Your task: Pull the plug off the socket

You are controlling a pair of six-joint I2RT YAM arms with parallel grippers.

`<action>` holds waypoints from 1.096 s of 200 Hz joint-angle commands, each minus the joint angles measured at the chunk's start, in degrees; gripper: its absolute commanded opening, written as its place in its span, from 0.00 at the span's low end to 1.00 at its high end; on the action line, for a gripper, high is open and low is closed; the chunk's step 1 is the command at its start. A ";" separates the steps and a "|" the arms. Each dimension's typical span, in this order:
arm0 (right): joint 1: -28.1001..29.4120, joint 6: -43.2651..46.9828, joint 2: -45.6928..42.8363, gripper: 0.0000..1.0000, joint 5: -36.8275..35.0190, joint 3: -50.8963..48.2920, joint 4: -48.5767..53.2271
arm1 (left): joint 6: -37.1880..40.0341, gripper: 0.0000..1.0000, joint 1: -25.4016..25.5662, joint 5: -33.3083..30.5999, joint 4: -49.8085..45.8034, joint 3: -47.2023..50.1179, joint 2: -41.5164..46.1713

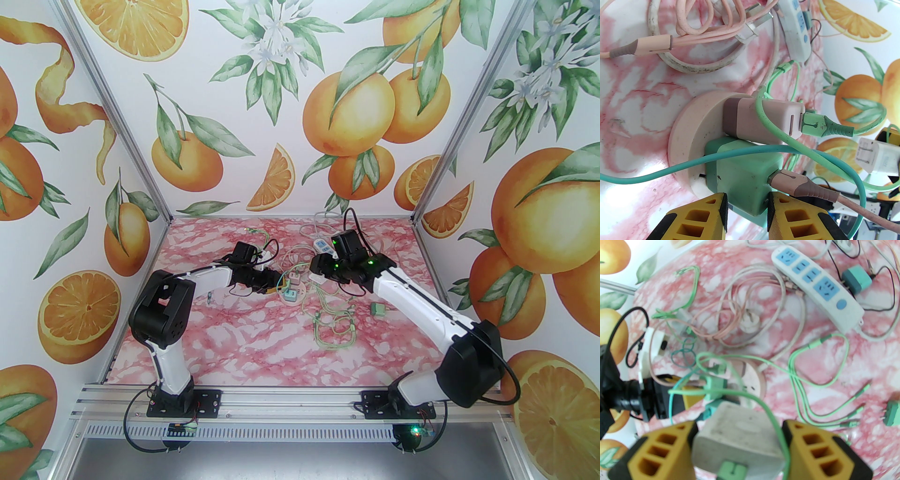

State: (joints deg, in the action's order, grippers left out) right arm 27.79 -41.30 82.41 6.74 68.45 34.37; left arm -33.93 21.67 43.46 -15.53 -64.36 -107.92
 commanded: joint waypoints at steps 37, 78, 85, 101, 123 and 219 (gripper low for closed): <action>-0.37 -0.99 -7.85 0.48 2.60 -3.93 -1.32 | 3.54 0.45 -1.73 -14.98 -12.71 1.09 1.75; -0.07 1.07 -5.84 0.47 2.87 -0.52 0.16 | 5.06 0.56 -2.41 -16.37 -15.25 1.08 7.16; 0.28 1.44 -5.16 0.47 2.92 0.41 0.29 | 5.17 0.56 -2.64 -16.90 -15.72 1.22 8.20; 0.75 2.24 -3.82 0.47 2.78 2.15 0.59 | 5.23 0.62 -3.33 -17.85 -16.89 1.25 10.43; 1.25 3.48 -1.48 0.47 3.00 4.85 1.02 | 5.45 0.65 -4.09 -18.42 -18.30 1.60 12.93; 1.92 14.73 20.31 0.48 1.23 28.49 7.57 | 6.12 0.78 -7.29 -20.58 -20.69 3.02 19.02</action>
State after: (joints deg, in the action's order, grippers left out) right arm 29.56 -31.18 97.45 8.43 90.45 39.66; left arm -28.60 14.87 23.99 -35.03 -62.22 -91.35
